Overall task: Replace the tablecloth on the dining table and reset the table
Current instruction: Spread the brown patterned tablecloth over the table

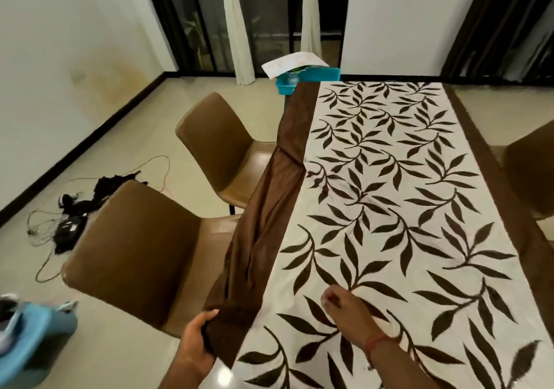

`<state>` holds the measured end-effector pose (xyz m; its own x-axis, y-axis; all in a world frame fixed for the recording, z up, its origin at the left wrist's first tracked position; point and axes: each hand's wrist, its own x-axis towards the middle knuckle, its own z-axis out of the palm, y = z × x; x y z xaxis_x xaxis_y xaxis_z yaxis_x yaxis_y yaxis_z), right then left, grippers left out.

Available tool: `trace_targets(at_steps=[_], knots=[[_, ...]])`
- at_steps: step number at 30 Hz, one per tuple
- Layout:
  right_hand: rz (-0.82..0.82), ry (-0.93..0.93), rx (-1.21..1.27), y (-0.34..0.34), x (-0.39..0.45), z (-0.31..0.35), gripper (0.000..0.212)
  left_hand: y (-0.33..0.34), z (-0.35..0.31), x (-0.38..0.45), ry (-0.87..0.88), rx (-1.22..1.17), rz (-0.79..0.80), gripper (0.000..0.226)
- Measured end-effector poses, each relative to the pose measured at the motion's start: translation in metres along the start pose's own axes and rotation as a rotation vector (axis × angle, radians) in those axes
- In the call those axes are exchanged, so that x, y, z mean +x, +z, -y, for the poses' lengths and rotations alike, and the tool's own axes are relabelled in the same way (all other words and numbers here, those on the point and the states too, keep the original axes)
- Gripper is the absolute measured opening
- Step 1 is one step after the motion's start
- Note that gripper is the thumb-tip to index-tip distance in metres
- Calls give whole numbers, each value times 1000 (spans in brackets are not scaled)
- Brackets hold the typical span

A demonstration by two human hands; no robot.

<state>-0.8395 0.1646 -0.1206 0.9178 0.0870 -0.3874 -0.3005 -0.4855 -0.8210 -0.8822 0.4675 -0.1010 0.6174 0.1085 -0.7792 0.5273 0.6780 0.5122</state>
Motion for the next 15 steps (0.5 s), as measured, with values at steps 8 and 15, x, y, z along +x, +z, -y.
trace_targets(at_steps=[8,15], knots=[[-152,81,-274,94,-17,19,9,-70,-32,34,-128,477,156,32],[-107,90,-553,158,-45,28,30,-138,-30,23,-287,825,139,44]])
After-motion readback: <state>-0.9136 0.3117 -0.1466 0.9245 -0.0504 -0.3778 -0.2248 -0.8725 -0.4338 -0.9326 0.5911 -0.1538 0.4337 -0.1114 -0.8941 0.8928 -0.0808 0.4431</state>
